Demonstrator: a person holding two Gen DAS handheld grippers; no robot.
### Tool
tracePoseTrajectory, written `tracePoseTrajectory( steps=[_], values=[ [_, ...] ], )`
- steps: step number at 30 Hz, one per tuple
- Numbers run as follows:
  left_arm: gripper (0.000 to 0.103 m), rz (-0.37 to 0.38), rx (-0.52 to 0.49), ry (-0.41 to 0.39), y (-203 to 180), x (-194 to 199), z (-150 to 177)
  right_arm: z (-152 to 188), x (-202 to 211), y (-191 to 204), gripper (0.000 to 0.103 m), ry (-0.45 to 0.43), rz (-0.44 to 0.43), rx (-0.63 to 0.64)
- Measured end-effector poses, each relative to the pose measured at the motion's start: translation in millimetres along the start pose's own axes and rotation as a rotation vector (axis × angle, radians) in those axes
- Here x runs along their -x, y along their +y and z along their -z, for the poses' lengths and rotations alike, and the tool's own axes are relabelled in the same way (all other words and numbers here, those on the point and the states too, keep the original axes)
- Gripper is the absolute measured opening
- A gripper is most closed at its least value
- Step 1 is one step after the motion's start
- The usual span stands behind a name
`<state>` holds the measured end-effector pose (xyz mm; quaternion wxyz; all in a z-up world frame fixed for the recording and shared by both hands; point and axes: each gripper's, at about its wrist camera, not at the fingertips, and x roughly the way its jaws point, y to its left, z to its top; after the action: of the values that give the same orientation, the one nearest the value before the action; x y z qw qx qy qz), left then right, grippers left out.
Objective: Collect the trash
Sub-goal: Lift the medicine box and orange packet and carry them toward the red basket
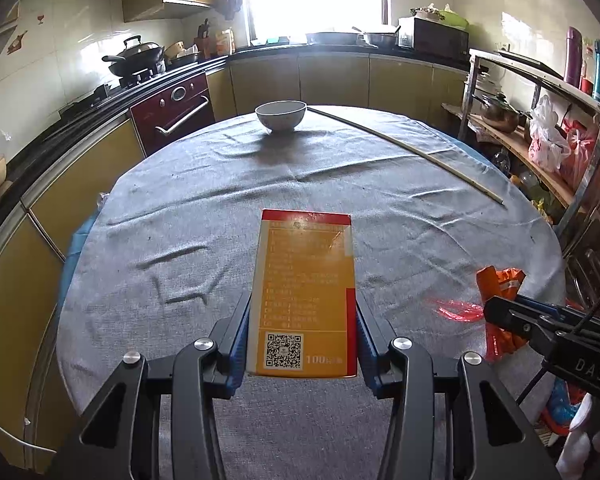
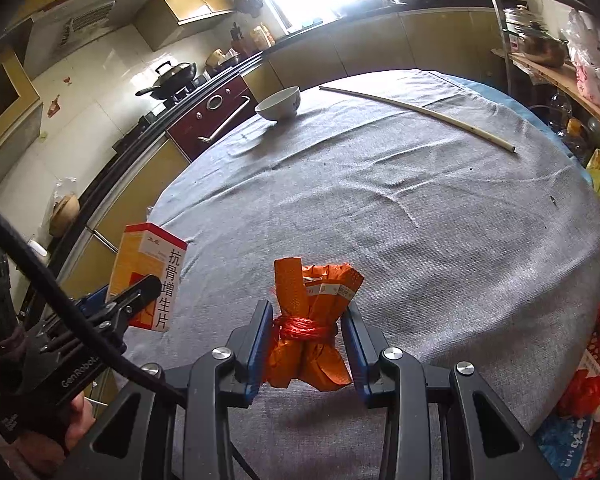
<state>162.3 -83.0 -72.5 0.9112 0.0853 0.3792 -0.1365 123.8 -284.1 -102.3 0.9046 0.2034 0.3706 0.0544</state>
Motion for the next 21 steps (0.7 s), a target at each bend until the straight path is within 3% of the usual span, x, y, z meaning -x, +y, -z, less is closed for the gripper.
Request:
tracePoseTrajectory(
  steps=[21],
  values=[
    [0.048,0.003,-0.025,0.025,-6.1,-5.0,7.7,2.7,9.1,-1.3,0.038,-0.025,-0.043,-0.001]
  ],
)
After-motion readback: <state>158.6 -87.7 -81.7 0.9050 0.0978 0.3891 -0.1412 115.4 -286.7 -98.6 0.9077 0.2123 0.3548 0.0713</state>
